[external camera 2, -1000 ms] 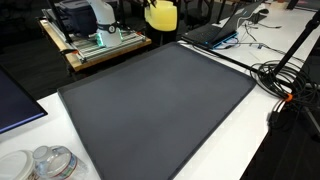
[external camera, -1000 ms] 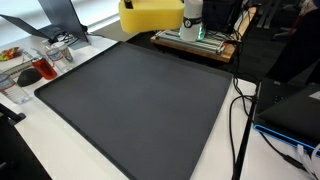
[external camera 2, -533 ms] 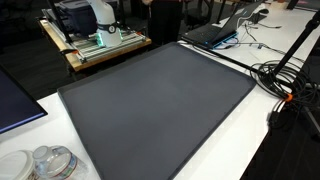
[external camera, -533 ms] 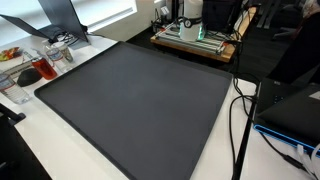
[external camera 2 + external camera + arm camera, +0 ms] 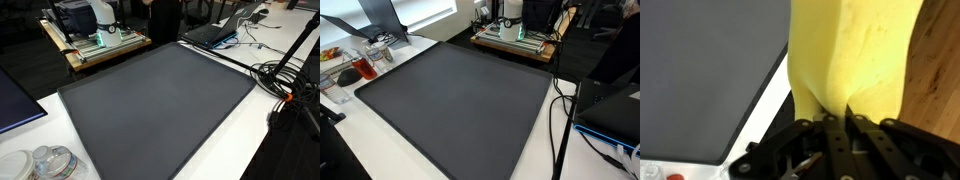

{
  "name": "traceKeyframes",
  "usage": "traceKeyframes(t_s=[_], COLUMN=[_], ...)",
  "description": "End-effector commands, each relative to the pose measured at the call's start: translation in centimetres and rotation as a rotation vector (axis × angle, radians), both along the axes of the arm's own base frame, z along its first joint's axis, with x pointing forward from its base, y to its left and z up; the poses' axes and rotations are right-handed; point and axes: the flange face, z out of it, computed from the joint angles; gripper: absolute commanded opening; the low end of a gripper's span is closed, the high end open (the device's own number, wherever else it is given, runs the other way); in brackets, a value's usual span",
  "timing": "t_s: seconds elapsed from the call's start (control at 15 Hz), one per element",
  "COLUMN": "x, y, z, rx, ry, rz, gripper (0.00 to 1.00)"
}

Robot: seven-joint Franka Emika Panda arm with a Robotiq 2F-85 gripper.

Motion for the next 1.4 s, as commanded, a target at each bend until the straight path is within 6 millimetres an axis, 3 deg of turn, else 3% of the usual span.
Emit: traceKeyframes(t_s=[0.0, 0.13, 0.73, 1.07, 1.33], x=[0.9, 1.0, 1.4, 2.1, 2.9], y=[-0.4, -0.4, 0.1, 1.7, 3.5], z=[1.0, 1.1, 1.2, 0.5, -0.8], rx=[0.04, 0.039, 0.035, -0.021, -0.208], ry=[-0.02, -0.022, -0.015, 0.018, 0.101], rz=[-0.054, -0.065, -0.058, -0.017, 0.051], gripper=[0.32, 0.4, 0.99, 1.0, 1.0])
